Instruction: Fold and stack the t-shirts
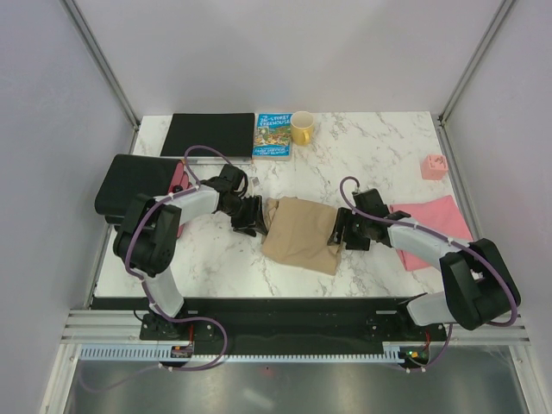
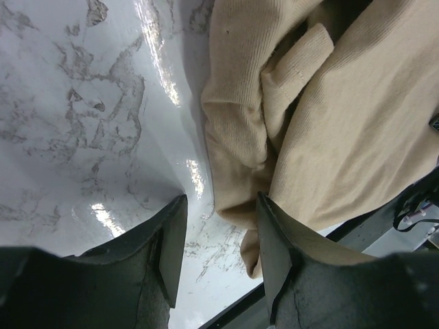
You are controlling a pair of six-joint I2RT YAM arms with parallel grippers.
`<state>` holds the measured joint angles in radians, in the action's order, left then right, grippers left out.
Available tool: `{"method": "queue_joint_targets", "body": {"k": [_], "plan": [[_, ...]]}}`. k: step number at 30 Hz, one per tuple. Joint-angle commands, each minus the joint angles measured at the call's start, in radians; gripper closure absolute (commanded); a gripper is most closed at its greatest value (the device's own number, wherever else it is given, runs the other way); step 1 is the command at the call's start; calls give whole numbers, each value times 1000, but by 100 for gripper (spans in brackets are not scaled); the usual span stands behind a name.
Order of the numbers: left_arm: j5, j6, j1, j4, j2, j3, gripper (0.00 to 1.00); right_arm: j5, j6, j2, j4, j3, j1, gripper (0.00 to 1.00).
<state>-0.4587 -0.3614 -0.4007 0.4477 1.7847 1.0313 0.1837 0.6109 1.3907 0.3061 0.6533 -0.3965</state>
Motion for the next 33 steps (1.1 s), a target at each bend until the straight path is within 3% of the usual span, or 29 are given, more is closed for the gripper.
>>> {"method": "queue_joint_targets", "body": {"k": [1, 8, 16, 23, 33], "plan": [[-54, 41, 0, 3, 21, 26, 48, -3, 26, 17, -13, -30, 2, 31], [-90, 44, -3, -3, 22, 29, 49, 83, 88, 117, -168, -96, 2, 31], [-87, 47, -7, -3, 41, 26, 50, 100, 81, 157, -185, -118, 2, 32], [-97, 50, -30, -1, 68, 38, 50, 135, 98, 182, -234, -149, 4, 41], [-89, 55, -55, 5, 85, 38, 51, 212, 147, 272, -384, -161, 1, 40]]}}
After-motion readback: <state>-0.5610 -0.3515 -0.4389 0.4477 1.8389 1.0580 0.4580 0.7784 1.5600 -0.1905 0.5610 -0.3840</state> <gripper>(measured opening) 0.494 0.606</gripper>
